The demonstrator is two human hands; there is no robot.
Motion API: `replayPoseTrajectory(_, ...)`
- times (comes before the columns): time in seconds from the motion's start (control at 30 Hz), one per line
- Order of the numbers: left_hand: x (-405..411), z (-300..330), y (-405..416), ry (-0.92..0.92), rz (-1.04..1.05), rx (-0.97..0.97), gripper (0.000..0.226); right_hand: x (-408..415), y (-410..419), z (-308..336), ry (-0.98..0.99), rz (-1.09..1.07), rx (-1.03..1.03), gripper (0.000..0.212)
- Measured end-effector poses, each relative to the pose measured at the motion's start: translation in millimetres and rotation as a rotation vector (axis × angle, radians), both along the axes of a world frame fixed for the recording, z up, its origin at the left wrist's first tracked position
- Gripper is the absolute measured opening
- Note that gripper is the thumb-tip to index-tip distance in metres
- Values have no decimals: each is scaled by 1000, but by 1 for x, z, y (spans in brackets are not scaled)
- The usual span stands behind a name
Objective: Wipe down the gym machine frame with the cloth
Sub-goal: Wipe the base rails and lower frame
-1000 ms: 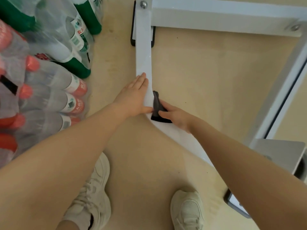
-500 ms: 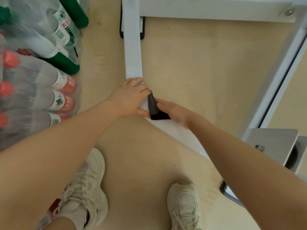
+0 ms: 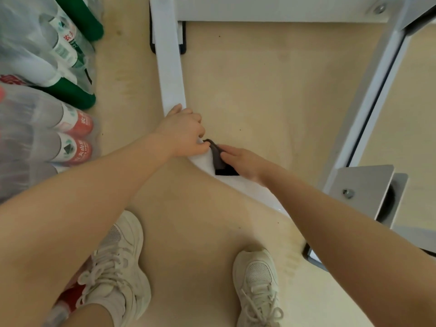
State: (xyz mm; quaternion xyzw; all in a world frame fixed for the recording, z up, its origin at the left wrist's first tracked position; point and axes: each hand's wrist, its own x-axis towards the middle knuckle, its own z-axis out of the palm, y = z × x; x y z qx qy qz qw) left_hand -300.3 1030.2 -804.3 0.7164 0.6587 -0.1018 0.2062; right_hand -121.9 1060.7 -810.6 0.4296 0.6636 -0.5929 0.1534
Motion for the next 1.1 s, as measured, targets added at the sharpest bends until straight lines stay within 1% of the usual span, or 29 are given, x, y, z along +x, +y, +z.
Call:
replayPoseTrajectory(0.07, 1, 2, 5, 45, -30, -57, 45, 6, 1, 1, -44, 106, 73, 42)
replayPoseTrajectory(0.17, 5, 3, 9, 116, -55, -91, 51, 35, 6, 2, -186, 204, 111, 40)
replayPoseTrajectory(0.23, 9, -1, 8, 133, -48, -99, 57, 51, 5, 2, -293, 215, 106, 41)
replayPoseTrajectory(0.3, 11, -4, 5, 131, -37, -108, 66, 55, 5, 0, -340, 196, 128, 45)
replayPoseTrajectory(0.37, 10, -4, 5, 140, -26, -131, 73, 48, 6, -2, -316, 148, 143, 45)
replayPoseTrajectory(0.4, 9, -4, 5, 157, -34, -139, 77, 42, 5, -2, -270, 129, 142, 43)
replayPoseTrajectory(0.47, 11, -2, 6, 195, -68, -138, 82, 32, 1, -3, -128, 113, 131, 39)
replayPoseTrajectory(0.53, 14, -1, 6, 231, -96, -135, 87, 30, -3, -1, -14, 83, 92, 41)
replayPoseTrajectory(0.6, 19, -1, 6, 265, -109, -146, 92, 41, -4, 1, 6, 42, 64, 46)
replayPoseTrajectory(0.63, 21, -1, 7, 278, -111, -150, 93, 51, -4, 1, -22, 10, 64, 46)
replayPoseTrajectory(0.7, 25, -2, 8, 273, -106, -150, 90, 73, -4, 0, -130, -53, 102, 41)
replayPoseTrajectory(0.8, 27, -4, 10, 222, -155, -120, 79, 83, -3, -1, -243, -49, 159, 30)
replayPoseTrajectory(0.87, 28, -6, 11, 166, -172, -111, 70, 68, -1, -1, -215, -36, 150, 30)
replayPoseTrajectory(1.0, 27, -11, 12, 67, -159, -56, 48, 35, -8, 0, 31, -52, 63, 43)
replayPoseTrajectory(1.03, 26, -12, 12, 44, -136, -66, 45, 34, -8, 1, 38, -30, 64, 44)
replayPoseTrajectory(1.1, 24, -14, 12, 16, -106, -102, 47, 43, -2, 1, -44, 61, 106, 40)
